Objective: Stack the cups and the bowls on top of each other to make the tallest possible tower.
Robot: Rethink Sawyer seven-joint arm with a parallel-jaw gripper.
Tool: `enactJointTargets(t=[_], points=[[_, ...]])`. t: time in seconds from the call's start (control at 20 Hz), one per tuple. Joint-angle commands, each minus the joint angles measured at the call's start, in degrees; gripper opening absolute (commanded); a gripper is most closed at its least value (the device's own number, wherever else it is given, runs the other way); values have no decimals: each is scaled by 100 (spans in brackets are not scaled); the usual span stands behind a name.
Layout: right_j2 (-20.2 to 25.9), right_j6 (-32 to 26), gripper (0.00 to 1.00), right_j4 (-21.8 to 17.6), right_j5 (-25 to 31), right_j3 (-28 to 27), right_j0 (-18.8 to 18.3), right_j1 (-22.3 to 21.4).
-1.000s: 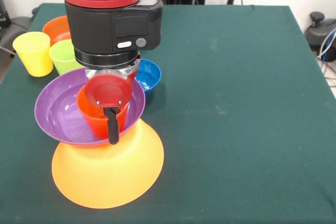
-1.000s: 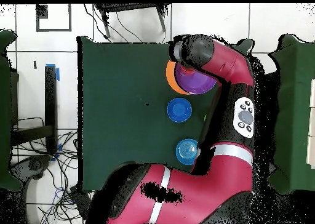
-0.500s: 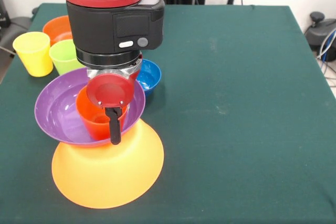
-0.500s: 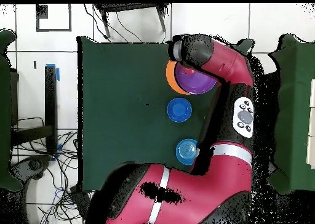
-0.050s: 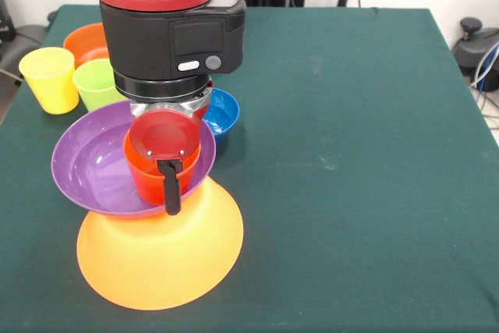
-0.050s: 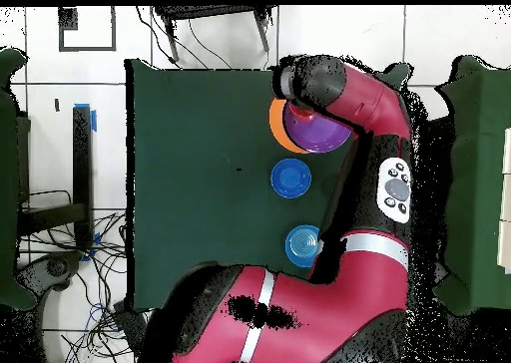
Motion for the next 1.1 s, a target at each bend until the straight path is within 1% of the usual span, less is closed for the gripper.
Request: enactJointTargets(t=[0.05, 0.25, 0.3, 0.45, 0.7, 1.1], points=[[529, -30, 100, -45, 66, 72, 153, 285], [515, -56, 100, -69, 78, 45, 156, 295], [491, -73, 0, -91, 133, 18, 162, 305], [473, -95, 0, -117, 136, 14, 169, 306], [530, -9, 0, -12, 123, 141, 119, 285], [538, -16, 0, 8, 139, 216, 109, 247]])
